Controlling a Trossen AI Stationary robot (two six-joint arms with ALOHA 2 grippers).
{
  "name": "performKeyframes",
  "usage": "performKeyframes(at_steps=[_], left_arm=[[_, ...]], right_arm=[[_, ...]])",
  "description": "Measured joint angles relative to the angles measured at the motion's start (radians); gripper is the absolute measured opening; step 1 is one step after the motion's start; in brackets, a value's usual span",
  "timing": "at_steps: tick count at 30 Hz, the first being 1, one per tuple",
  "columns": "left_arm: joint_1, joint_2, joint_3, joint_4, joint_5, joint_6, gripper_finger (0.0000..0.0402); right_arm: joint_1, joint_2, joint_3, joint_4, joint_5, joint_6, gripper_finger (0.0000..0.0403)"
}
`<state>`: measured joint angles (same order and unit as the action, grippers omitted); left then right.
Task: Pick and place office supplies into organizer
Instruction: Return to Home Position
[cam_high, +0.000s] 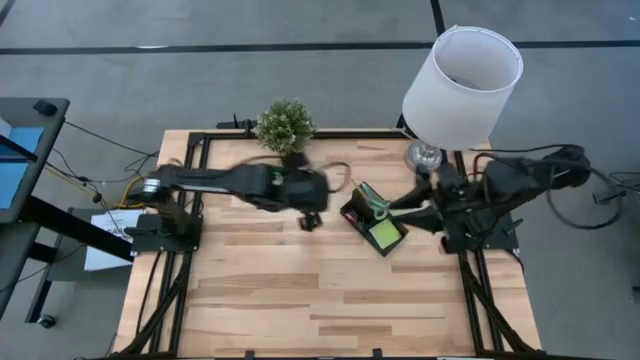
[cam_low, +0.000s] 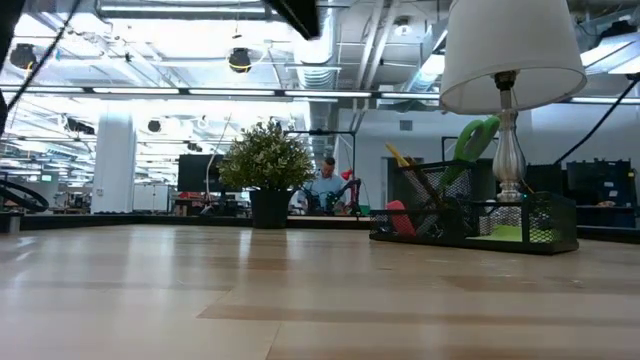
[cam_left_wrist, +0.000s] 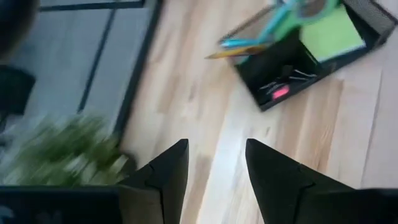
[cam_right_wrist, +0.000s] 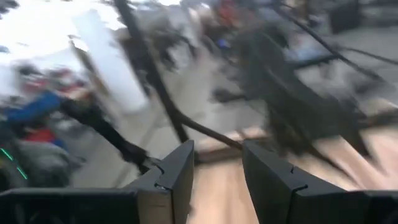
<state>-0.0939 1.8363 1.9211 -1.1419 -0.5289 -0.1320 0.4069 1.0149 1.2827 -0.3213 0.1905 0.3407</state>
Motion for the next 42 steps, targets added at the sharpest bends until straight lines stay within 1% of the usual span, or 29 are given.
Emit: performKeyframes(at_steps=[2,4,6,8,9,11,13,14,16,18,19,20,22,24,25,27,29,34,36,40,42], left_arm=[[-0.018,-0.082,0.000,-0.083,-0.041,-0.079,0.0154],[-0.042,-0.165,-0.001,-0.164,-0.083,-0.149,0.0154],[-0.077,-0.253,-0.004,-0.249,-0.131,-0.218,0.0154],[-0.126,-0.348,-0.047,-0.294,-0.183,-0.297,0.0154],[-0.154,-0.397,-0.087,-0.307,-0.207,-0.346,0.0154],[-0.218,-0.504,-0.198,-0.309,-0.258,-0.446,0.0154],[-0.295,-0.626,-0.337,-0.294,-0.303,-0.569,0.0154],[-0.336,-0.693,-0.414,-0.277,-0.322,-0.638,0.0154],[-0.417,-0.828,-0.575,-0.202,-0.345,-0.792,0.0154],[-0.489,-0.957,-0.743,-0.069,-0.366,-0.915,0.0154],[-0.523,-1.015,-0.830,0.018,-0.382,-0.952,0.0154],[-0.554,-1.070,-0.913,0.112,-0.408,-0.966,0.0154],[-0.609,-1.162,-1.071,0.293,-0.475,-0.948,0.0154],[-0.649,-1.237,-1.199,0.417,-0.556,-0.899,0.0154],[-0.662,-1.274,-1.252,0.451,-0.599,-0.888,0.0154],[-0.680,-1.346,-1.328,0.461,-0.678,-0.898,0.0154],[-0.690,-1.422,-1.378,0.422,-0.725,-0.943,0.0154],[-0.696,-1.618,-1.428,0.251,-0.744,-1.059,0.0154],[-0.696,-1.686,-1.444,0.215,-0.774,-1.073,0.0154],[-0.696,-1.807,-1.508,0.206,-0.872,-1.065,0.0154],[-0.696,-1.837,-1.555,0.214,-0.924,-1.090,0.0154]], right_arm=[[0.042,-0.039,0.000,-0.106,0.094,0.023,0.0129],[0.078,-0.062,0.000,-0.217,0.220,0.091,0.0129],[0.114,-0.073,-0.001,-0.321,0.328,0.099,0.0129],[0.141,-0.075,-0.004,-0.374,0.384,0.041,0.0129],[0.148,-0.075,-0.014,-0.367,0.389,0.012,0.0129],[0.150,-0.090,-0.057,-0.318,0.368,-0.036,0.0129],[0.149,-0.123,-0.131,-0.222,0.310,-0.086,0.0129],[0.146,-0.148,-0.179,-0.144,0.267,-0.111,0.0129],[0.130,-0.206,-0.290,0.044,0.148,-0.165,0.0129],[0.105,-0.248,-0.414,0.285,0.021,-0.235,0.0129],[0.091,-0.264,-0.480,0.389,-0.019,-0.266,0.0129],[0.079,-0.278,-0.542,0.469,-0.048,-0.285,0.0129],[0.056,-0.309,-0.658,0.561,-0.060,-0.275,0.0129],[0.021,-0.350,-0.747,0.621,-0.054,-0.223,0.0129],[0.002,-0.372,-0.780,0.644,-0.054,-0.190,0.0129],[-0.034,-0.423,-0.841,0.644,-0.054,-0.143,0.0129],[-0.063,-0.481,-0.889,0.634,-0.058,-0.132,0.0129],[-0.105,-0.684,-1.001,0.633,-0.059,-0.138,0.0129],[-0.112,-0.760,-1.054,0.639,-0.059,-0.139,0.0129],[-0.123,-0.897,-1.165,0.647,-0.058,-0.138,0.0129],[-0.123,-0.957,-1.220,0.664,-0.058,-0.135,0.0129]])
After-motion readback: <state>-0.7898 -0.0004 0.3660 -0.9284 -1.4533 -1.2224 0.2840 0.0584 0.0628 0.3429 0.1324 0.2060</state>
